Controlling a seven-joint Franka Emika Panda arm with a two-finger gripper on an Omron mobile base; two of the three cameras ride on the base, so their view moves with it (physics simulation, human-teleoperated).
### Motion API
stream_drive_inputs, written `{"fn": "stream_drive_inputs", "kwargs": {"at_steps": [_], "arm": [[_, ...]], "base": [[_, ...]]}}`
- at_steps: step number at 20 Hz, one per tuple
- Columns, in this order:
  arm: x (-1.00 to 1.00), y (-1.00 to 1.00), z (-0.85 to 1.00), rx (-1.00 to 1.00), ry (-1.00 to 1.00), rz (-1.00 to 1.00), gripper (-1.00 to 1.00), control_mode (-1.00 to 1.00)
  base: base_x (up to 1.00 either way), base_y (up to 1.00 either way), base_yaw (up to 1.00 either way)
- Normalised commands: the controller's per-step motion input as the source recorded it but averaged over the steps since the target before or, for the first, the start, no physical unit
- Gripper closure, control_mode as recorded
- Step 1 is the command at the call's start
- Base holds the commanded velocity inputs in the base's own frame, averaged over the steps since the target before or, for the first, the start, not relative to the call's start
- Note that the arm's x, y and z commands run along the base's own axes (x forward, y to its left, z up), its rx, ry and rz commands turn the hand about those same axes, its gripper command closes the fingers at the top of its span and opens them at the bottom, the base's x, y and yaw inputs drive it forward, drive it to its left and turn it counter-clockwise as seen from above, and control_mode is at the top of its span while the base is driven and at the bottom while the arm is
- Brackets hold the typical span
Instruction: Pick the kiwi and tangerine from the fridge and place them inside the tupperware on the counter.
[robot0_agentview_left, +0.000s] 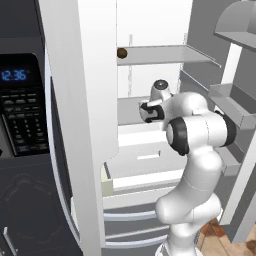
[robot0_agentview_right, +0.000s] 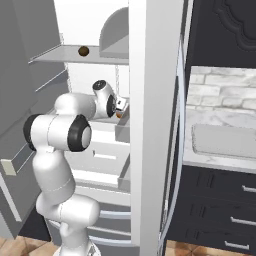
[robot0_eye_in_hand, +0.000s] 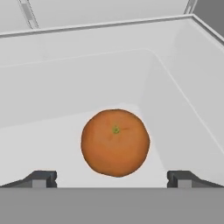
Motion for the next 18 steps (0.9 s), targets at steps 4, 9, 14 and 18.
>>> {"fn": "stream_drive_inputs", "kwargs": {"at_steps": [4,9,14,18], "arm": [[0.32,-0.10,-0.18,0.00,0.01,0.00,-1.00,-1.00],[0.28,-0.08,-0.19,0.00,0.00,0.00,-1.00,-1.00],[0.15,0.00,-0.21,0.00,0.00,0.00,-1.00,-1.00],[0.10,0.00,-0.24,0.00,0.00,0.00,1.00,-1.00]], "base": [[0.00,0.00,0.00],[0.00,0.00,0.00],[0.00,0.00,0.00],[0.00,0.00,0.00]]}}
